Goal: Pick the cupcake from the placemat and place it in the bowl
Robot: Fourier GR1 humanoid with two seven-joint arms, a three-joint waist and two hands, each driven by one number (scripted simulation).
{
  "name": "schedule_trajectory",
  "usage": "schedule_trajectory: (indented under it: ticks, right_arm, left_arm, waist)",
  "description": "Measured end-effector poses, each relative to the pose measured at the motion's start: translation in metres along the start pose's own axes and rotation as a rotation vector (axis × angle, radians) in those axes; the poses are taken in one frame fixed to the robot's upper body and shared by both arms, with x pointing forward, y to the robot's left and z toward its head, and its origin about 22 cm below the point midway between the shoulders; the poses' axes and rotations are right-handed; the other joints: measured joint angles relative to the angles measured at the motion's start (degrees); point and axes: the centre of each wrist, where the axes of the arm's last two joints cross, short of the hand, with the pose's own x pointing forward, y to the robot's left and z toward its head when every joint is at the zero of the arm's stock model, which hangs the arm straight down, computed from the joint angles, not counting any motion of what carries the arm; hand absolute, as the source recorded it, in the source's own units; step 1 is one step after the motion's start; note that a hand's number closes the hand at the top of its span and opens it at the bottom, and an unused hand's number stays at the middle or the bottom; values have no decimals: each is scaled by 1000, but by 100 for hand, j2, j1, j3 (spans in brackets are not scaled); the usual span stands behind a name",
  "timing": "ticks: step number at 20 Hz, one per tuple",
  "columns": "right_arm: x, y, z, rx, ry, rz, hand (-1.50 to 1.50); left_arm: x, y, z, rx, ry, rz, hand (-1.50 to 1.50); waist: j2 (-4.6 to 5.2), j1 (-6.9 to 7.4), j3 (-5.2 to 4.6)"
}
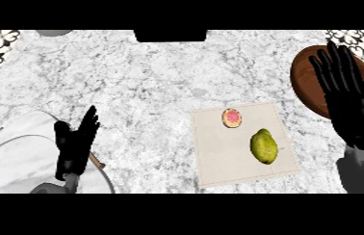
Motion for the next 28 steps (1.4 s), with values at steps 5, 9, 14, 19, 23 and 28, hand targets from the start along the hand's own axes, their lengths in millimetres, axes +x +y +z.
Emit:
schedule_trajectory:
  ticks: [5,9,14,19,23,28]
  right_arm:
    - [-25,8,2,-143,217,3,-150]
    - [-47,-16,27,-290,486,263,-150]
    - [-74,0,28,-503,602,459,-150]
    - [-68,0,-17,-490,663,674,-150]
    - [-59,-10,-39,-318,852,785,-150]
    - [-59,-7,-56,18,1177,843,-150]
  left_arm:
    - [45,7,-5,-77,-215,51,0]
    - [82,4,-7,-128,-379,104,0]
    - [99,15,-5,-189,-463,157,0]
    - [104,29,-6,-209,-486,177,0]
    - [100,33,-7,-214,-490,183,0]
    - [103,26,-6,-241,-501,186,0]
  waist:
    - [-119,244,84]
    - [-100,283,37]
    - [-131,337,95]
    - [-151,335,111]
    - [-156,342,106]
    - [-138,474,99]
